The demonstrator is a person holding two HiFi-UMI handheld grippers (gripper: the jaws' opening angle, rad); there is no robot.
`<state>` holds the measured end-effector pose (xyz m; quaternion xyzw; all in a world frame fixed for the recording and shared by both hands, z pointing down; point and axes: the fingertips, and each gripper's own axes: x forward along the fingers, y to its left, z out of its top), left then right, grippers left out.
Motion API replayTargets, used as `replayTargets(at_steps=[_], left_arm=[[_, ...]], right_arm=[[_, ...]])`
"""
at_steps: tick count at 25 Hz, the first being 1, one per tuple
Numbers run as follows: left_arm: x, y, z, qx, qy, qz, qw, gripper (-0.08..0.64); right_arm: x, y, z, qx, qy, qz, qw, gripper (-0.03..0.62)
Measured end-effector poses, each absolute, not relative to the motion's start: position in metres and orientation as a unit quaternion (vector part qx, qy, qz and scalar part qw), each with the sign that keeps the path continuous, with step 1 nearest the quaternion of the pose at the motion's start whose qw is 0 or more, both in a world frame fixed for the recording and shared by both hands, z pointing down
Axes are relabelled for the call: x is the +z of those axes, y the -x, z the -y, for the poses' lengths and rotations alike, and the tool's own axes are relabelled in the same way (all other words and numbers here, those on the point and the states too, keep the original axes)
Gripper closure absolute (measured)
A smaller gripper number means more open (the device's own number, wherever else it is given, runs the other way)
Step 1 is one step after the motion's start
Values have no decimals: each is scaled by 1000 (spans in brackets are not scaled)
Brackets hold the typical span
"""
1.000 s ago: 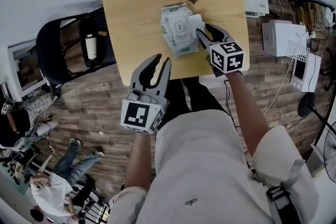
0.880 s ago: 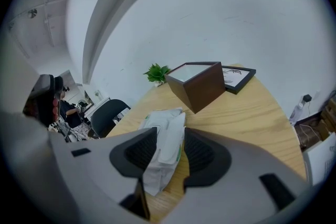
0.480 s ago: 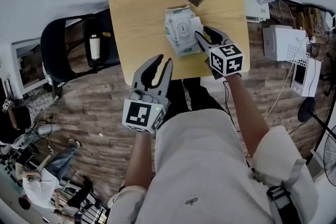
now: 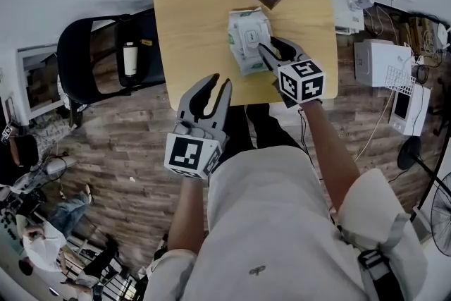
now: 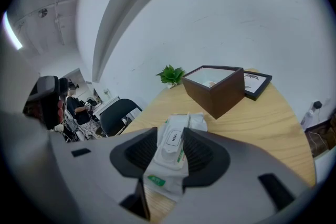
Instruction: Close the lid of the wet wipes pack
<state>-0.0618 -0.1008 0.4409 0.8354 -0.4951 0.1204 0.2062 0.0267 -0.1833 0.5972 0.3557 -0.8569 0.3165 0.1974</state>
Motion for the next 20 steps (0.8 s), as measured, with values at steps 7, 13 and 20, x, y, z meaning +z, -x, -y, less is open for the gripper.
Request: replayTargets(at_steps=[7, 13, 20], left_arm=[[440, 70, 99, 117, -833, 499, 207, 482], [439, 78, 101, 116, -833, 500, 207, 482], [440, 87, 103, 115, -833, 499, 209, 482]], right_arm=[[595, -13, 180, 315, -345, 861, 201, 449], [597, 0, 176, 315, -334, 864, 208, 449], [602, 13, 174, 321, -322, 864, 215, 448]])
